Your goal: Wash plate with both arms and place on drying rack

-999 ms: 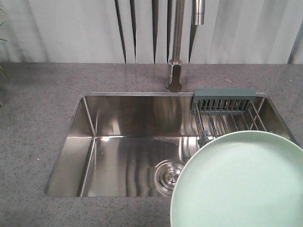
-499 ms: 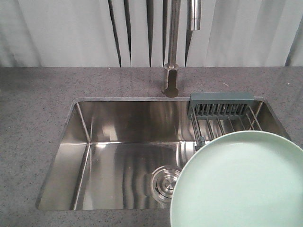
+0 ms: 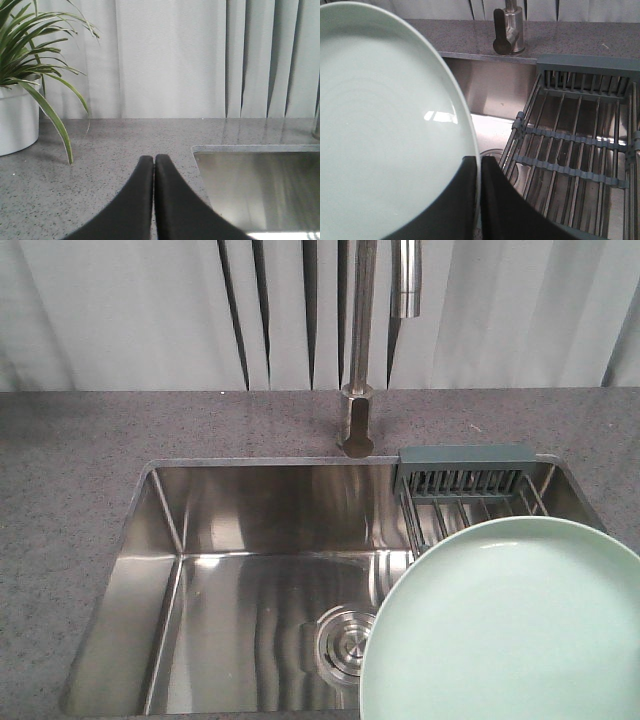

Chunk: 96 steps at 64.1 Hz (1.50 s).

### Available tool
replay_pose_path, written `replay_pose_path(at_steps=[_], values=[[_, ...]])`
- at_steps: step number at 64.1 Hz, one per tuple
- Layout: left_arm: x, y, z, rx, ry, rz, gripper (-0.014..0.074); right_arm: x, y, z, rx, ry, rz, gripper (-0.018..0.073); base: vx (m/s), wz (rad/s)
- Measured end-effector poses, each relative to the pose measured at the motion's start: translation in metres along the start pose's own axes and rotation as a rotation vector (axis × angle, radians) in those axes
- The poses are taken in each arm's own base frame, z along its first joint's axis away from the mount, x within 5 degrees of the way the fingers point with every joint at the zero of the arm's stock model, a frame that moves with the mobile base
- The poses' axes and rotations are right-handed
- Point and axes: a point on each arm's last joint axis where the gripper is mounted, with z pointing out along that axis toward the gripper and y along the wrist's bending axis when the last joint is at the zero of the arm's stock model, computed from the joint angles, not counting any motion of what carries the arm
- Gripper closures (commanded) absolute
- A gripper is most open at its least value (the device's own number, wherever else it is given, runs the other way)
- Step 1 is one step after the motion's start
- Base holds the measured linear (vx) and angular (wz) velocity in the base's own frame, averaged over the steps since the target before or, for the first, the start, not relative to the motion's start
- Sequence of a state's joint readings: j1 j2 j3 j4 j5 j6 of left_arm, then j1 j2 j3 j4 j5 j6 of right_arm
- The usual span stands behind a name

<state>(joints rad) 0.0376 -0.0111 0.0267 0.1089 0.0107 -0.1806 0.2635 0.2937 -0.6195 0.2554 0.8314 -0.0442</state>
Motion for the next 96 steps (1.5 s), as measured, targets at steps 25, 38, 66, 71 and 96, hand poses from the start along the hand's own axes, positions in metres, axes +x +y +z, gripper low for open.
replay_pose_path(at_steps=[25, 38, 66, 71, 96], values=[[0.0000, 0.0000, 0.0000, 0.000, 0.000, 0.000, 0.0602, 0.0000, 0.0000, 0.0000, 0.000, 0.000, 0.000, 0.0561, 0.03, -0.01], [0.0000, 0.0000, 0.0000, 0.000, 0.000, 0.000, 0.0602, 0.0000, 0.0000, 0.0000, 0.000, 0.000, 0.000, 0.0561, 0.00, 0.00], [0.0000, 0.0000, 0.0000, 0.000, 0.000, 0.000, 0.0602, 0.0000, 0.0000, 0.0000, 0.000, 0.000, 0.000, 0.0561, 0.00, 0.00], [0.0000, 0.0000, 0.0000, 0.000, 0.000, 0.000, 0.0602, 0.0000, 0.0000, 0.0000, 0.000, 0.000, 0.000, 0.0561, 0.00, 0.00], [0.0000, 0.0000, 0.0000, 0.000, 0.000, 0.000, 0.0602, 0.0000, 0.0000, 0.0000, 0.000, 0.000, 0.000, 0.0561, 0.00, 0.00]])
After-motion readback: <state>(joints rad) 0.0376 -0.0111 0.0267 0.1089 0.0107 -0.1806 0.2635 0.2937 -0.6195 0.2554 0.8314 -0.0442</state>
